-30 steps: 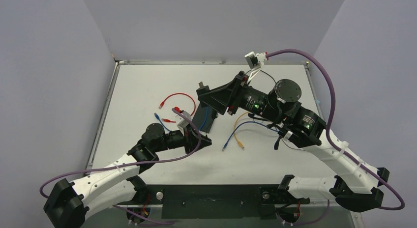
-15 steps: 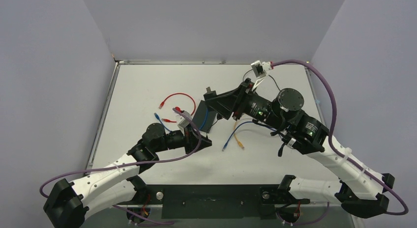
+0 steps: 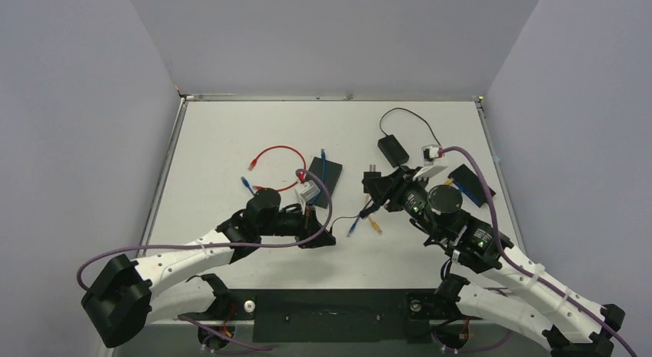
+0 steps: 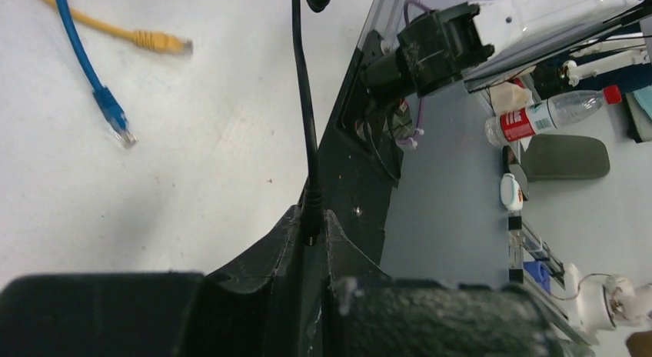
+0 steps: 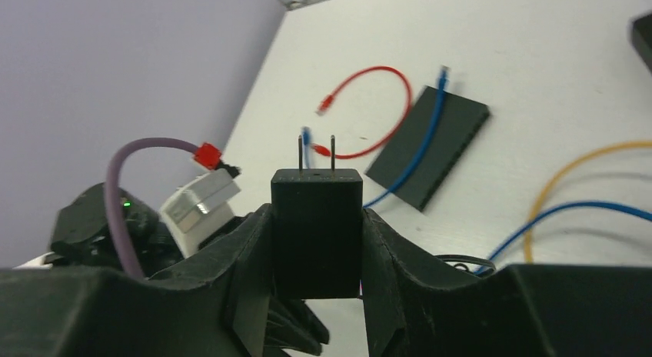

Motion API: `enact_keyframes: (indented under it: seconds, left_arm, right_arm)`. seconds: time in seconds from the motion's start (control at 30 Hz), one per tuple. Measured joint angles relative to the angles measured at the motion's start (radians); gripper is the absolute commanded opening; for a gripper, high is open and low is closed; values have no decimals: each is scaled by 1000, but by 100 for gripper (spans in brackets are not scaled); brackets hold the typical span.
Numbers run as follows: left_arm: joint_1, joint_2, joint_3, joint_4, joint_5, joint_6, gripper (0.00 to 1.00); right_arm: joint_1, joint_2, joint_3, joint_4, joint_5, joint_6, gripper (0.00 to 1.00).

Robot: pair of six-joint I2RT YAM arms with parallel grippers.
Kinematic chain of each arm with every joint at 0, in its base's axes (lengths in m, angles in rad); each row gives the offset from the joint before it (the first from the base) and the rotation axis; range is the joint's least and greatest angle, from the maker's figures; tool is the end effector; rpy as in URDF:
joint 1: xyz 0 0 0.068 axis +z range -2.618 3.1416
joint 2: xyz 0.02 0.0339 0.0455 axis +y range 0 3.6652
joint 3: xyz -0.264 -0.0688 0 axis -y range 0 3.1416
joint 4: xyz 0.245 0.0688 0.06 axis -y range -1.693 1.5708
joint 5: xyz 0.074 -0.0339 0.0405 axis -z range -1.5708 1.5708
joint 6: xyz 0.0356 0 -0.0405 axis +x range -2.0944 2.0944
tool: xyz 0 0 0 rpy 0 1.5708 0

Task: Insert the plug into the switch port
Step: Pick up the power from the center of the board.

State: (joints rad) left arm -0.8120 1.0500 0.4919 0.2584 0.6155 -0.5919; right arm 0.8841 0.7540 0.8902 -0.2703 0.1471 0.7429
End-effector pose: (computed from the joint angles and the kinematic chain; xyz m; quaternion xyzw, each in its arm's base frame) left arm 0.1411 -0.1787 0.2332 0.2630 0.7425 -0.5514 0.2746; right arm 0.1121 0.1285 0.3723 -0.0047 0.7524 0.4390 0.4911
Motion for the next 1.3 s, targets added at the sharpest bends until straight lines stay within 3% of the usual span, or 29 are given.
enact_keyframes:
  seconds: [0.3,0.37,0.8,0.93,1.1,1.3]
  left_arm:
    - [-63,200,33,-37,30,-32,0]
    - [-73,235,40,-36,32,-36,0]
    - [-99,409,67,-15,43,-76,0]
    - [-102,434,71,-15,45,-79,0]
    - [-106,451,82,-16,45,-77,0]
    - [-110,468,102,-32,46,-72,0]
  right_arm:
    - [-13,-67,-253,-98,307,104,7]
    - [-20,-71,-306,-109,349,138,11]
    - [-40,-19,-514,-158,441,325,22]
    - [-51,0,-540,-156,445,354,30]
    - [-66,32,-555,-153,446,381,51]
    - [-73,35,-553,-151,450,356,57]
